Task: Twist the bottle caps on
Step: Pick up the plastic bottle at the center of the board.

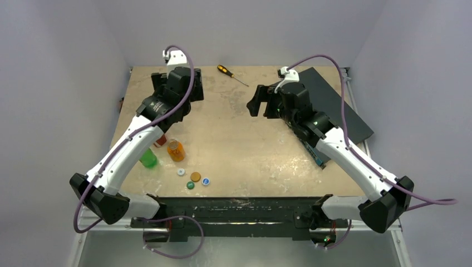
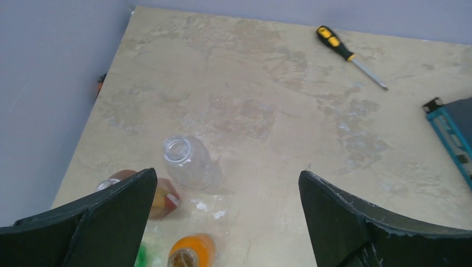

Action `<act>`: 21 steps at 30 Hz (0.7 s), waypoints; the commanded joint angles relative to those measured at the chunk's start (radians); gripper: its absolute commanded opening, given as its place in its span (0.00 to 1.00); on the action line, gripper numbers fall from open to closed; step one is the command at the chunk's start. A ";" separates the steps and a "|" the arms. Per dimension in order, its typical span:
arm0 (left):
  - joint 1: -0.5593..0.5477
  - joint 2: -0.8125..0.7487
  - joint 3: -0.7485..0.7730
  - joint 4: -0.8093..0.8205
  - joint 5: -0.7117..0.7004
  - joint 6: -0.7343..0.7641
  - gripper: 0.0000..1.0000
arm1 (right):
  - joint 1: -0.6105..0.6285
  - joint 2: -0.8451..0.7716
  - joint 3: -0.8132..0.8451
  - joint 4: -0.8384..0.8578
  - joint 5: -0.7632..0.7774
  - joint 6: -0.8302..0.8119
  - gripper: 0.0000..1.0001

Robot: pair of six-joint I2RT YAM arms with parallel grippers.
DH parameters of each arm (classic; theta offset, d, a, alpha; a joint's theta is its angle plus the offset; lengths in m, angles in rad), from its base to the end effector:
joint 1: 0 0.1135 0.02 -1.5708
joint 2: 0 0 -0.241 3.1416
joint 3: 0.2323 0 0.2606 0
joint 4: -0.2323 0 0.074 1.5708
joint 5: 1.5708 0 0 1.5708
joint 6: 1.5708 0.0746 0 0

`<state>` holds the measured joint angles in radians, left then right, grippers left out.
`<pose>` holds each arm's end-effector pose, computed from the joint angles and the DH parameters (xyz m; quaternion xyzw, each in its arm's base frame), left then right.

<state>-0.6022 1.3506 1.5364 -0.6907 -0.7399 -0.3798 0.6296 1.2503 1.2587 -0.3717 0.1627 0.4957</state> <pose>0.2910 -0.1390 0.3920 -0.0934 0.8185 0.0513 0.5646 0.2780 0.1876 0.3519 -0.0089 0.8217 0.2453 0.5143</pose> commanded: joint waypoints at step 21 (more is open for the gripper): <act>0.279 0.119 -0.244 0.220 -0.020 -0.043 0.67 | 0.037 0.137 -0.024 0.024 -0.091 -0.059 0.99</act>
<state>-0.3359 1.4693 1.3338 -0.5426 -0.7395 -0.4091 0.6613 1.4155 1.2503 -0.3813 0.0837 0.4587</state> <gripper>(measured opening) 0.715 0.987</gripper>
